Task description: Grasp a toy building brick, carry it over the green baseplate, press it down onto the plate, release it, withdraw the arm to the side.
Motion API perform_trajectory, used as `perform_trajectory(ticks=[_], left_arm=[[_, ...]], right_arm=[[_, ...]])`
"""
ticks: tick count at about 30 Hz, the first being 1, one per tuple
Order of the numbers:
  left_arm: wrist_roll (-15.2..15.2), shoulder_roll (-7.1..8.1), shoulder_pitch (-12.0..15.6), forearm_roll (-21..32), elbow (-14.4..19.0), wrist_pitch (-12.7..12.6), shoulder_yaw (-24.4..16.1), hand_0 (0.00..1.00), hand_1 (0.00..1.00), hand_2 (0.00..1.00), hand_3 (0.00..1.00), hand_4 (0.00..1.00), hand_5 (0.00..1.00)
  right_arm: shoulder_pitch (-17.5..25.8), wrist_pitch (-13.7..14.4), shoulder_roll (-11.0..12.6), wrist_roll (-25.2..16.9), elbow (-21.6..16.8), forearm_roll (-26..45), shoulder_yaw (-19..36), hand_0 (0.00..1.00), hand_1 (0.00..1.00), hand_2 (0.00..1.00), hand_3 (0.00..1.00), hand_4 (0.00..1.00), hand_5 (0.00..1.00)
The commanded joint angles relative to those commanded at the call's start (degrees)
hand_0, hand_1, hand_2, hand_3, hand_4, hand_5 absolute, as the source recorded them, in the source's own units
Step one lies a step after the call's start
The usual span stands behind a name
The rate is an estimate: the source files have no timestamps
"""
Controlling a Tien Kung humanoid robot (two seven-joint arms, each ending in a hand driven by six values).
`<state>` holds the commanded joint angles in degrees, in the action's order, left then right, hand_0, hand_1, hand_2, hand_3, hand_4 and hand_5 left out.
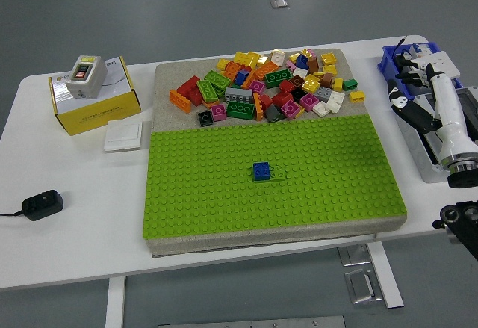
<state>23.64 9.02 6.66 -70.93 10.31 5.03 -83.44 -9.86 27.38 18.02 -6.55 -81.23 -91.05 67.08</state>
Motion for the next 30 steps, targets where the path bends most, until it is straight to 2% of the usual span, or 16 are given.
perform_trajectory(ticks=[1,2,7,8,17,23,30], left_arm=[[-0.09,0.06,-0.09,0.02,0.0,-0.12,0.09,0.712,0.734,0.735,0.758,0.403,0.465],[-0.3,0.11,-0.26,0.3,0.0,-0.3,0.43,0.707,0.736,0.738,0.729,0.34,0.472],[-0.51,-0.01,-0.55,0.35,0.0,-0.45,0.84,0.707,0.736,0.738,0.729,0.34,0.472],[-0.47,-0.06,-0.6,0.01,0.0,-0.4,0.68,0.704,0.735,0.739,0.714,0.313,0.472],[-1.26,0.13,-1.75,-1.38,0.0,-0.75,0.12,0.701,0.735,0.737,0.713,0.319,0.479],[-1.52,0.13,-1.51,-0.06,0.0,-1.43,0.55,0.707,0.734,0.735,0.715,0.327,0.475],[-1.71,0.12,-1.85,-0.22,0.0,-1.82,0.12,0.707,0.732,0.734,0.717,0.339,0.476]], right_arm=[[0.25,0.1,-0.12,-0.1,0.0,0.13,-0.12,0.737,0.677,0.576,0.78,0.619,0.463],[0.68,0.25,-0.35,-0.28,-0.02,0.3,-0.34,0.736,0.681,0.617,0.782,0.625,0.465],[1.35,0.82,-1.71,-1.05,-0.04,0.42,-1.23,0.736,0.681,0.617,0.782,0.625,0.465],[1.43,1.04,-2.1,-1.32,-0.07,0.48,-1.52,0.728,0.684,0.661,0.784,0.64,0.468],[2.21,2.01,-1.57,-2.64,-0.59,0.84,-1.84,0.725,0.684,0.658,0.784,0.641,0.468],[2.99,2.41,-3.05,-3.06,-1.0,0.03,1.91,0.717,0.679,0.653,0.78,0.64,0.471],[2.34,2.43,-3.26,-2.91,-1.36,-0.6,2.0,0.716,0.675,0.649,0.776,0.643,0.474]])
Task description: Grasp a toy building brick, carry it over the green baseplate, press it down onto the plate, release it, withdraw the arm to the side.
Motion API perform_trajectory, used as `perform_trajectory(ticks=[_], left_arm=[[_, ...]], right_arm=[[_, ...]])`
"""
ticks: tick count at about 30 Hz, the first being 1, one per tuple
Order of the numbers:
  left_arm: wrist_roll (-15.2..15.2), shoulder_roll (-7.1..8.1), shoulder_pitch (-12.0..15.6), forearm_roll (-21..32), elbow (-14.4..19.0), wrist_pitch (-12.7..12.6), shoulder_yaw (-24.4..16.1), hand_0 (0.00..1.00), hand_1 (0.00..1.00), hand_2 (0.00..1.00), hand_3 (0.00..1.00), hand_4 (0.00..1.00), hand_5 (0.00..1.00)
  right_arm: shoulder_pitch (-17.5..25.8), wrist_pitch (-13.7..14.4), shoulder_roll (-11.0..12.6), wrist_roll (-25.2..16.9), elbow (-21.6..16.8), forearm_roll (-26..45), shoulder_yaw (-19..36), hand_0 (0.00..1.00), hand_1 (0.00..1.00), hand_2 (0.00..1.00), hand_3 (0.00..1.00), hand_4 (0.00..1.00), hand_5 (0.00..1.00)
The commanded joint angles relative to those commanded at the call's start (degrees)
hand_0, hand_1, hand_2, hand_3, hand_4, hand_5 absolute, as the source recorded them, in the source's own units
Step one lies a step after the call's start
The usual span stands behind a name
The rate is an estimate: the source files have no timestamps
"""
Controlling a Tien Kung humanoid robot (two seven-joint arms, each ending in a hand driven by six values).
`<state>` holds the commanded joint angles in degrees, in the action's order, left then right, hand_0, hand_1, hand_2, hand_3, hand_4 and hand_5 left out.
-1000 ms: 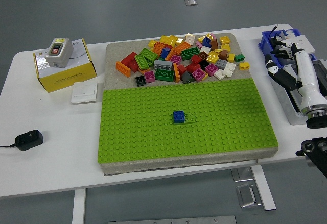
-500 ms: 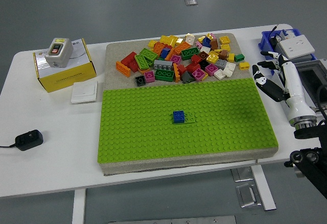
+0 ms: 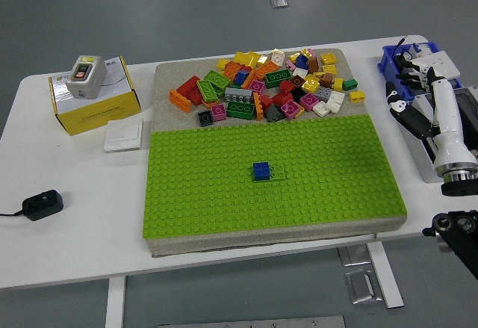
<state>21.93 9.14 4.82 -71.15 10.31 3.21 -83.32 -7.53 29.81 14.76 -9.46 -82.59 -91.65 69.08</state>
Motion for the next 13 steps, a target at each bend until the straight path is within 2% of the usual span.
perform_trajectory(ticks=[13], left_arm=[[-0.11,-0.42,-0.06,0.59,0.0,-0.28,0.29,0.707,0.73,0.732,0.714,0.326,0.502]], right_arm=[[0.15,-0.35,0.43,0.47,0.11,-0.69,-0.2,0.707,0.664,0.637,0.772,0.64,0.476]])
